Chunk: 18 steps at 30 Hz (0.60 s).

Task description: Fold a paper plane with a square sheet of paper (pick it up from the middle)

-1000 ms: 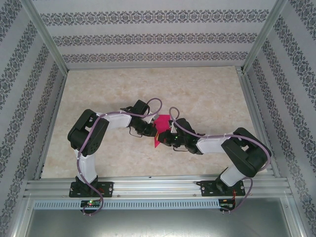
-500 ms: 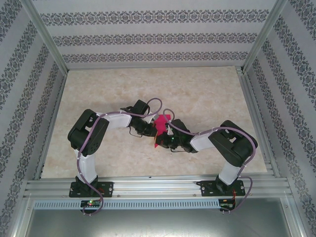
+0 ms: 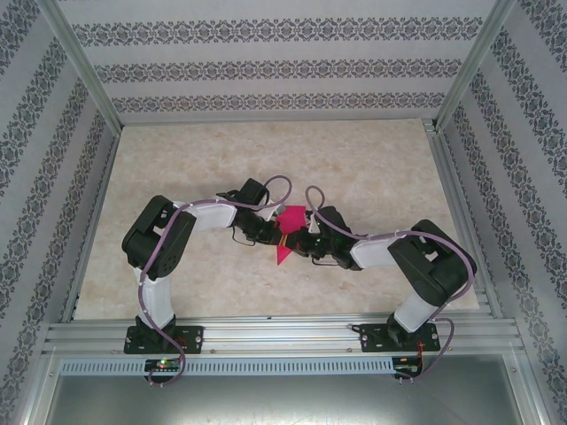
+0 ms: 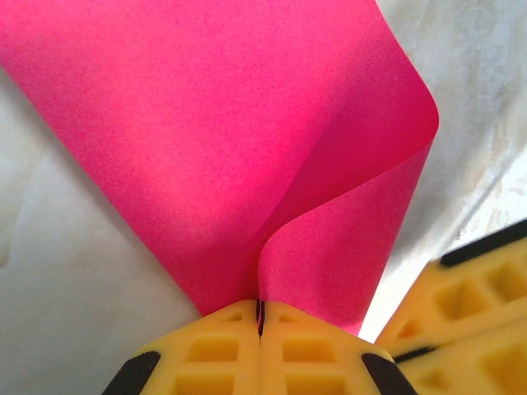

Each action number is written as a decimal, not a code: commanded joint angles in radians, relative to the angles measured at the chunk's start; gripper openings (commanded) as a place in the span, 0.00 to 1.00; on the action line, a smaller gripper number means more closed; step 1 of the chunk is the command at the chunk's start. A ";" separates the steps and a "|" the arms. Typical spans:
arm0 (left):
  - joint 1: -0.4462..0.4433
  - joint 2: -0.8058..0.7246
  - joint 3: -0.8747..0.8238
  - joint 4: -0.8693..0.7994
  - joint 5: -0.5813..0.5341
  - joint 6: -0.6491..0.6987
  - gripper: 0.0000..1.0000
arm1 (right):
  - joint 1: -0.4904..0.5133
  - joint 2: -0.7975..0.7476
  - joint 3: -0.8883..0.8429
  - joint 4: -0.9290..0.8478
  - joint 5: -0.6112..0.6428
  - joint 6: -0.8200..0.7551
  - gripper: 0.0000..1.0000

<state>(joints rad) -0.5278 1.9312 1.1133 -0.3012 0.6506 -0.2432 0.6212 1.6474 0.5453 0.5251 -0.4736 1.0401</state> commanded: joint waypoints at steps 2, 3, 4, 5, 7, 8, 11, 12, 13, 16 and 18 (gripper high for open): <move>0.008 0.048 -0.002 -0.057 -0.069 0.025 0.02 | -0.025 0.019 0.022 -0.021 -0.035 -0.038 0.04; 0.007 0.048 -0.003 -0.058 -0.069 0.025 0.02 | -0.026 0.030 0.024 -0.017 -0.038 -0.037 0.04; 0.008 0.048 -0.004 -0.058 -0.069 0.025 0.02 | -0.027 0.038 0.025 -0.012 -0.038 -0.035 0.04; 0.007 0.047 -0.003 -0.058 -0.069 0.026 0.02 | -0.025 0.048 0.024 -0.004 -0.037 -0.034 0.04; 0.008 0.048 -0.003 -0.059 -0.069 0.026 0.02 | -0.025 0.062 0.019 -0.002 -0.026 -0.032 0.04; 0.007 0.047 -0.002 -0.061 -0.069 0.027 0.02 | -0.025 0.069 0.017 -0.006 -0.018 -0.036 0.04; 0.007 0.046 -0.001 -0.062 -0.069 0.029 0.02 | -0.025 0.100 0.007 -0.022 0.016 -0.051 0.04; 0.008 0.046 -0.001 -0.064 -0.069 0.029 0.02 | -0.027 0.115 0.004 -0.019 0.018 -0.053 0.04; 0.008 0.047 -0.001 -0.065 -0.069 0.030 0.02 | -0.028 0.126 0.004 -0.012 0.014 -0.050 0.04; 0.008 0.046 0.000 -0.073 -0.071 0.034 0.02 | -0.033 0.128 0.003 0.011 -0.013 -0.024 0.05; 0.008 0.046 0.000 -0.078 -0.072 0.038 0.02 | -0.037 0.078 -0.001 -0.012 -0.010 -0.027 0.06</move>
<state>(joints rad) -0.5282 1.9327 1.1172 -0.3080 0.6502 -0.2401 0.5907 1.7355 0.5503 0.5339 -0.5034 1.0195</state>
